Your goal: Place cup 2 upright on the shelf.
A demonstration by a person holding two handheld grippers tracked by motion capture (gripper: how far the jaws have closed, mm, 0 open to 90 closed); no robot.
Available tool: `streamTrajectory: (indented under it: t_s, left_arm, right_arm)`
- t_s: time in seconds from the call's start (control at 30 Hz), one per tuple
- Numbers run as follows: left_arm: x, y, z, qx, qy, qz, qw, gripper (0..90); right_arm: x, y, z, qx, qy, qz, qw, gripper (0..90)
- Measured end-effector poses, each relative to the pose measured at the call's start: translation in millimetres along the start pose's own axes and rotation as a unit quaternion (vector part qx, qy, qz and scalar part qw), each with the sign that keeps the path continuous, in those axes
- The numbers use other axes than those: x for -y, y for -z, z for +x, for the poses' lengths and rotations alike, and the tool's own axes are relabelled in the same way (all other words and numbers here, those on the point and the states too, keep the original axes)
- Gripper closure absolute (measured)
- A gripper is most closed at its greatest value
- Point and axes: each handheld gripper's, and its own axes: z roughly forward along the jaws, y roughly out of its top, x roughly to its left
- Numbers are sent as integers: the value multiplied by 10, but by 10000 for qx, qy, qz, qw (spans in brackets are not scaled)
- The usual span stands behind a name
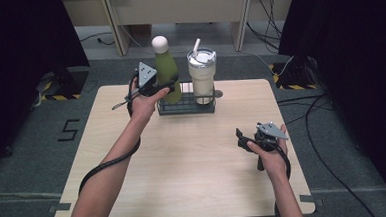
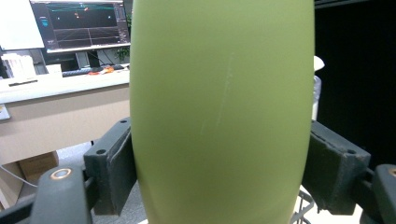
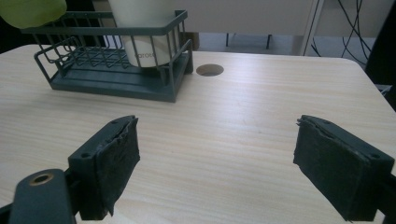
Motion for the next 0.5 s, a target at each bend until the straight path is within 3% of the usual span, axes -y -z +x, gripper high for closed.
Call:
streamTrajectory:
  t_s: [0.5]
  left_arm:
    - [-42, -165, 93, -158, -21, 55, 9999, 209]
  right_arm:
    - [4, 9, -11, 10, -31, 8, 10000, 143]
